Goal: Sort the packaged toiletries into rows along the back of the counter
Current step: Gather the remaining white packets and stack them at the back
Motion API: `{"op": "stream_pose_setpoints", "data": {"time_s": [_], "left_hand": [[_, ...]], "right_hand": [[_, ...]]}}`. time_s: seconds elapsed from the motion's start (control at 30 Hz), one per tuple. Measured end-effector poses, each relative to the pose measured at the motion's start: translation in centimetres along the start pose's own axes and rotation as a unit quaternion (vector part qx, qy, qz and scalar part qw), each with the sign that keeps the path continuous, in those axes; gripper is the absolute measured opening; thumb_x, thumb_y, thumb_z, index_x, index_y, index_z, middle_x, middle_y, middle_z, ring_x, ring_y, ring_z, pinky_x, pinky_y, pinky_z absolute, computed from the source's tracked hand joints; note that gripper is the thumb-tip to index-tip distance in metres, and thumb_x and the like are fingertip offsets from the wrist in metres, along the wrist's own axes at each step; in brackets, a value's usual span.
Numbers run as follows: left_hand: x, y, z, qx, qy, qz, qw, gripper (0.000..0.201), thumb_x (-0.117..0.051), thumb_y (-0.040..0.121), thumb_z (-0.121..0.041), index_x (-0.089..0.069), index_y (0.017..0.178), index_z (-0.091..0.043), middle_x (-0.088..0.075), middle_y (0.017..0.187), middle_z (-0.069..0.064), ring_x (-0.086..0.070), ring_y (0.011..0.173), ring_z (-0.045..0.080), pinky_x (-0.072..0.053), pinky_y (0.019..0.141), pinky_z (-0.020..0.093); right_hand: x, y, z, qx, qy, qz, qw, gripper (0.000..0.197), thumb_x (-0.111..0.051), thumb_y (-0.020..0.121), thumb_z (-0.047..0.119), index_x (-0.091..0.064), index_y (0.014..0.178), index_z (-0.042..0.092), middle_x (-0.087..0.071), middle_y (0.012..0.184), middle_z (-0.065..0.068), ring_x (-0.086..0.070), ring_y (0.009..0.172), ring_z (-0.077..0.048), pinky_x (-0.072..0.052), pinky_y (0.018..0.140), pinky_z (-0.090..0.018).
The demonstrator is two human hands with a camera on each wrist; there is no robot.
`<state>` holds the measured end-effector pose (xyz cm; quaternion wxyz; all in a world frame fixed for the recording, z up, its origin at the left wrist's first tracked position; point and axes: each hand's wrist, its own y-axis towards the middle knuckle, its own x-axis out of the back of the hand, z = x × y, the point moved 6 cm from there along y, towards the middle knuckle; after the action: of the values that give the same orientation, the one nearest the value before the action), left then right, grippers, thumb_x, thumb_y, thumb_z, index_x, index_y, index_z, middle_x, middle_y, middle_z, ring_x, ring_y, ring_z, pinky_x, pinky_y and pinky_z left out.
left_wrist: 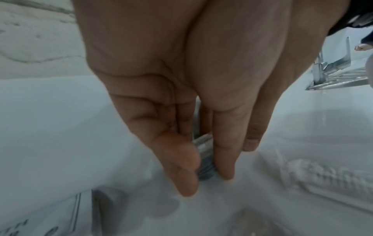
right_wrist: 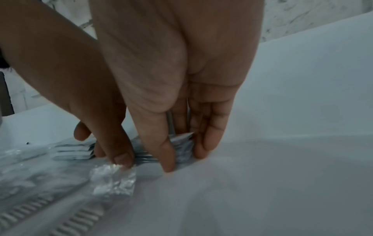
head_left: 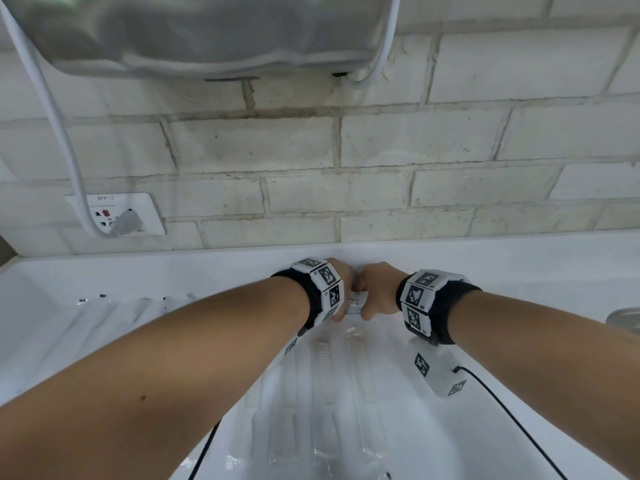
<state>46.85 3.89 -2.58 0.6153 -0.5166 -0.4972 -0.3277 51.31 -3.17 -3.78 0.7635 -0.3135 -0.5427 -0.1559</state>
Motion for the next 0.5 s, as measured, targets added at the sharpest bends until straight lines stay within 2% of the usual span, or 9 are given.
{"op": "stream_pose_setpoints", "data": {"time_s": [0.07, 0.1, 0.2, 0.27, 0.3, 0.37, 0.4, 0.43, 0.5], "left_hand": [[-0.1, -0.2, 0.0, 0.010, 0.025, 0.000, 1.000, 0.023, -0.080, 0.066, -0.020, -0.060, 0.077, -0.018, -0.058, 0.065, -0.004, -0.060, 0.067, 0.020, -0.048, 0.056, 0.023], [0.1, -0.3, 0.0, 0.015, 0.039, -0.002, 0.999, 0.022, -0.081, 0.065, -0.022, -0.062, 0.076, -0.017, -0.057, 0.063, -0.005, -0.062, 0.066, 0.019, -0.049, 0.057, 0.022], [0.0, 0.0, 0.4, 0.042, 0.067, 0.010, 0.997, 0.032, -0.084, 0.058, -0.030, -0.071, 0.085, -0.018, -0.063, 0.068, -0.004, -0.067, 0.067, 0.017, -0.059, 0.067, 0.031], [0.4, -0.2, 1.1, 0.061, 0.061, -0.002, 0.996, 0.037, -0.086, 0.057, -0.035, -0.070, 0.084, -0.015, -0.061, 0.066, -0.004, -0.068, 0.069, 0.016, -0.060, 0.066, 0.029], [0.8, -0.7, 1.3, 0.065, 0.040, -0.013, 0.997, 0.037, -0.085, 0.062, -0.035, -0.069, 0.086, -0.012, -0.056, 0.065, -0.004, -0.068, 0.075, 0.015, -0.057, 0.066, 0.026], [0.6, -1.3, 2.0, 0.079, 0.022, -0.023, 0.996, 0.028, -0.079, 0.074, -0.035, -0.062, 0.083, -0.014, -0.044, 0.062, -0.006, -0.064, 0.082, 0.016, -0.047, 0.066, 0.024], [0.4, -1.2, 2.3, 0.082, 0.019, -0.031, 0.996, 0.029, -0.079, 0.074, -0.037, -0.057, 0.076, -0.017, -0.045, 0.061, -0.006, -0.061, 0.077, 0.015, -0.047, 0.066, 0.024], [0.2, -1.2, 2.3, 0.086, 0.019, -0.025, 0.996, 0.031, -0.080, 0.070, -0.039, -0.058, 0.073, -0.018, -0.051, 0.061, -0.005, -0.060, 0.070, 0.013, -0.049, 0.066, 0.023], [-0.8, -1.0, 2.2, 0.112, 0.009, 0.009, 0.994, 0.029, -0.082, 0.064, -0.039, -0.064, 0.075, -0.019, -0.061, 0.061, -0.005, -0.062, 0.061, 0.011, -0.055, 0.067, 0.027]], "right_hand": [[0.0, -0.1, -0.1, -0.003, 0.017, -0.007, 1.000, 0.046, -0.075, 0.071, 0.014, -0.065, 0.115, 0.012, -0.067, 0.112, -0.006, -0.063, 0.097, -0.023, -0.055, 0.088, -0.036], [0.1, -0.2, -0.1, -0.004, 0.022, -0.009, 1.000, 0.046, -0.076, 0.070, 0.014, -0.066, 0.114, 0.013, -0.067, 0.111, -0.006, -0.063, 0.095, -0.022, -0.055, 0.086, -0.035], [0.3, -0.6, -0.4, -0.012, 0.013, -0.016, 1.000, 0.057, -0.078, 0.069, 0.018, -0.061, 0.123, 0.011, -0.065, 0.118, -0.007, -0.063, 0.103, -0.024, -0.055, 0.090, -0.036], [0.7, -1.0, -0.7, -0.026, 0.007, -0.020, 0.999, 0.063, -0.079, 0.069, 0.023, -0.058, 0.126, 0.007, -0.063, 0.119, -0.008, -0.063, 0.107, -0.026, -0.055, 0.090, -0.037], [0.9, -1.2, -0.9, -0.035, -0.002, -0.017, 0.999, 0.057, -0.079, 0.070, 0.026, -0.060, 0.120, 0.005, -0.065, 0.112, -0.009, -0.064, 0.101, -0.026, -0.056, 0.085, -0.035], [1.2, -1.6, -1.4, -0.054, -0.016, -0.016, 0.998, 0.034, -0.078, 0.070, 0.030, -0.065, 0.089, 0.005, -0.062, 0.082, -0.005, -0.061, 0.075, -0.021, -0.052, 0.064, -0.029], [1.2, -1.7, -1.7, -0.064, -0.018, -0.017, 0.998, 0.029, -0.078, 0.071, 0.031, -0.059, 0.073, 0.008, -0.056, 0.070, -0.002, -0.056, 0.065, -0.020, -0.047, 0.057, -0.027], [1.0, -1.7, -1.9, -0.074, -0.016, -0.011, 0.997, 0.033, -0.077, 0.071, 0.031, -0.052, 0.064, 0.011, -0.052, 0.063, -0.001, -0.053, 0.060, -0.019, -0.043, 0.053, -0.025], [0.4, -1.7, -2.1, -0.082, -0.015, 0.003, 0.997, 0.037, -0.075, 0.072, 0.031, -0.046, 0.059, 0.012, -0.049, 0.059, 0.000, -0.050, 0.055, -0.017, -0.040, 0.050, -0.024]]}}
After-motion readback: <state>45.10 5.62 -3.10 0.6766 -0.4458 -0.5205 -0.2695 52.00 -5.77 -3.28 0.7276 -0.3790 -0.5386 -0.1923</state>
